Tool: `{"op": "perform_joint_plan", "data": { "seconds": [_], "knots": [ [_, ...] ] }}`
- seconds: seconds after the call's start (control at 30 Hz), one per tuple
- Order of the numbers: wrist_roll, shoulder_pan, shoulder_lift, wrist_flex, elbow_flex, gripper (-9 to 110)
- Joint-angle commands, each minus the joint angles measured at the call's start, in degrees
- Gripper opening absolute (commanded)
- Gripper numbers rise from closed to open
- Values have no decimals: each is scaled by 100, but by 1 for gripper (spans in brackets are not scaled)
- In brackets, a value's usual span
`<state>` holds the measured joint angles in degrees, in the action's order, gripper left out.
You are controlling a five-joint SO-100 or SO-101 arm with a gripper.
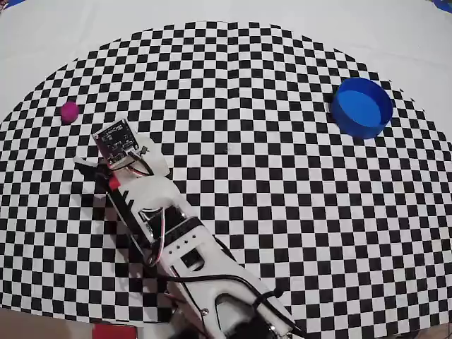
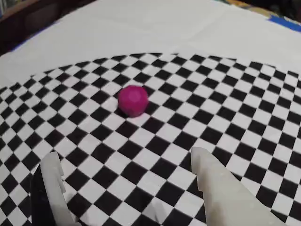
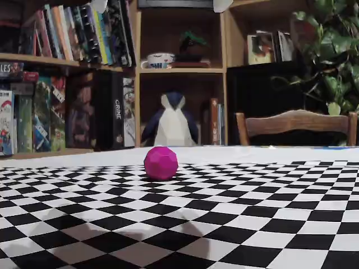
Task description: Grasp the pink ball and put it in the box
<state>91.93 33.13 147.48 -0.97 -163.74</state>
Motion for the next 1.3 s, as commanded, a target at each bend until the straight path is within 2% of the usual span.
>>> {"op": "perform_joint_plan", "data": {
  "seconds": [0.0,0.23,0.7,1.27],
  "knots": [
    [62,18,-316,97,483,32],
    [62,18,-1389,466,1046,32],
    [26,9,-3023,466,2232,32],
    [62,132,-4061,519,2979,32]
  ]
}}
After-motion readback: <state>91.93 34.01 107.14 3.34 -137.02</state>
